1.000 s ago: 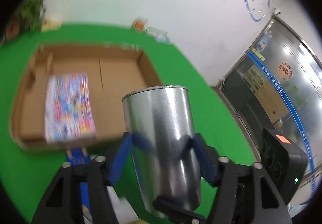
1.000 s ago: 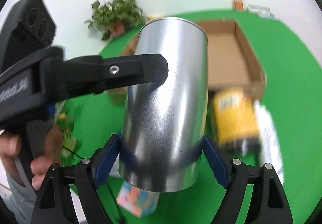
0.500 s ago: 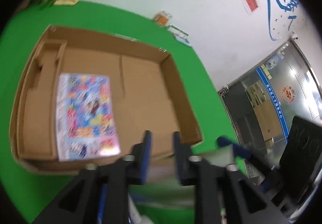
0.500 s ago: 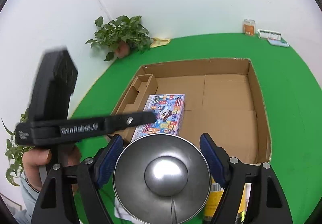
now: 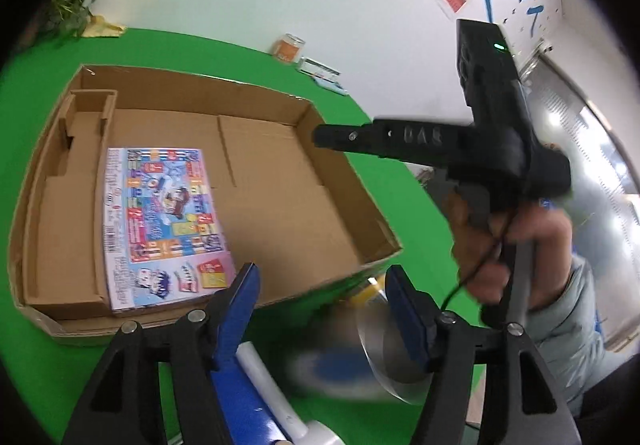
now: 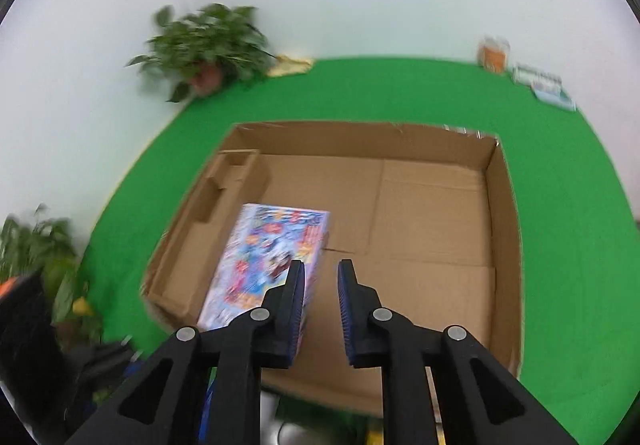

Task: Organize rigid objects
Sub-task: 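Carry the silver cylinder with the right gripper into the box beside the game box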

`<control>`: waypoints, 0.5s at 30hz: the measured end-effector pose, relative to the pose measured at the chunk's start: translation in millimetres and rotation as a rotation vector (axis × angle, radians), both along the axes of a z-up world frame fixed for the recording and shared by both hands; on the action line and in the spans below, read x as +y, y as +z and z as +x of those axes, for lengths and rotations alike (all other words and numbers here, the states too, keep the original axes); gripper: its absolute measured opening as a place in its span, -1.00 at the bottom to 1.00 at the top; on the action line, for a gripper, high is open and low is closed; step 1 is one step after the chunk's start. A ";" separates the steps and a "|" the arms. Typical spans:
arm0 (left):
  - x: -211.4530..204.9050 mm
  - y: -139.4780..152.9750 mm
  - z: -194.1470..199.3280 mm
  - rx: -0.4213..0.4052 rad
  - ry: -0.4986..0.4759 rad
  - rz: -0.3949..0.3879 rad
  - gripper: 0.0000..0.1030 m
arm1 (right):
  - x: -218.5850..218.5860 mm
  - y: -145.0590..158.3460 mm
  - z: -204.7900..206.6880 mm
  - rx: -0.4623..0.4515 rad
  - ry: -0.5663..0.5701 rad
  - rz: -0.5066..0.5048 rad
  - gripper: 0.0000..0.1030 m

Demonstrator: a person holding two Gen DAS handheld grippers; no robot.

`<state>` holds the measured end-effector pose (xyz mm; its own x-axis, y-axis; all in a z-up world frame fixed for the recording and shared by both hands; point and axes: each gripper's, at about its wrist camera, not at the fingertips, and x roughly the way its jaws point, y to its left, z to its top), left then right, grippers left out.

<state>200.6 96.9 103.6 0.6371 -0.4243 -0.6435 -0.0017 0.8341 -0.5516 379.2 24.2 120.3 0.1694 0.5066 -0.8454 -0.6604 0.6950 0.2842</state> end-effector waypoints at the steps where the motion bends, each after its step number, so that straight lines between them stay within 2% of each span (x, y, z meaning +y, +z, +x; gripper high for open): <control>1: -1.6 0.5 -2.7 -0.006 -0.005 0.010 0.25 | -10.4 7.6 2.1 -0.005 -0.008 0.054 -0.53; 2: -3.7 1.8 -7.2 -0.018 -0.017 0.015 0.25 | -25.5 19.0 -0.7 -0.037 -0.008 0.108 -0.18; 3: -4.4 2.1 -11.6 -0.035 -0.032 0.025 0.25 | -46.9 30.5 -9.7 -0.074 -0.012 0.156 0.06; 4: -5.3 2.3 -18.2 -0.057 -0.048 0.033 0.25 | -62.1 36.6 -16.5 -0.095 -0.012 0.188 0.58; 5: -5.8 1.3 -24.0 -0.066 -0.053 0.034 0.25 | -87.2 43.0 -31.5 -0.115 0.004 0.228 0.91; 8: -15.0 -4.5 -42.6 -0.069 -0.109 0.022 0.25 | -143.3 45.5 -72.3 -0.120 0.112 0.284 0.94; 10: -25.6 -8.4 -54.0 -0.088 -0.163 0.047 0.28 | -175.0 36.5 -106.7 -0.152 0.182 0.277 0.95; 12: -33.8 -13.2 -57.0 -0.099 -0.216 0.079 0.56 | -186.7 12.1 -138.7 -0.149 0.247 0.219 0.96; 15: -41.2 -20.1 -53.9 -0.101 -0.242 0.085 0.57 | -181.0 -26.4 -168.0 -0.142 0.233 0.168 0.95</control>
